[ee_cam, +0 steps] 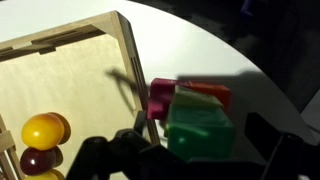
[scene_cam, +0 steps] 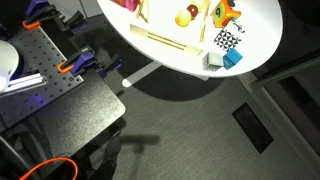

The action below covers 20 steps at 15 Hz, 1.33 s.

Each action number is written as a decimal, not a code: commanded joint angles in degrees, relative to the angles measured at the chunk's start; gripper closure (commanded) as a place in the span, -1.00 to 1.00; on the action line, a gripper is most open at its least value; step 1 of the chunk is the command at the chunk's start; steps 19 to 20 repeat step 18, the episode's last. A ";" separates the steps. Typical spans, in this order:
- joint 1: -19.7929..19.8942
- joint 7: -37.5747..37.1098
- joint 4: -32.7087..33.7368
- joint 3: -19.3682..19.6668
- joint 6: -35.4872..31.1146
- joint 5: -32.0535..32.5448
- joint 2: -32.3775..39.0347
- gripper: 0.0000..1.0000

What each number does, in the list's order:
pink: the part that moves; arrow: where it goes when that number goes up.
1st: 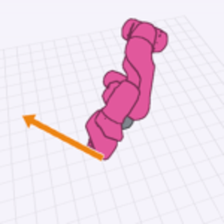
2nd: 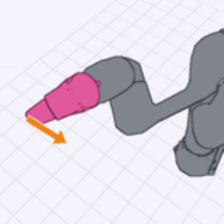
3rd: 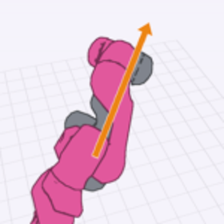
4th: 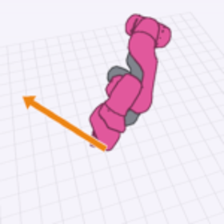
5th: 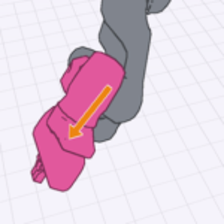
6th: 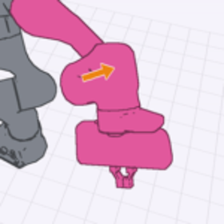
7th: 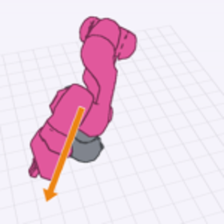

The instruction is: Pick up the green block and put it on the lime green block

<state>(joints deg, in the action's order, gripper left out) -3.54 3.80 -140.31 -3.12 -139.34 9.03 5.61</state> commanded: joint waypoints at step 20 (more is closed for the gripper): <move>0.35 -0.23 4.24 0.13 11.86 -6.16 -4.71 -1.00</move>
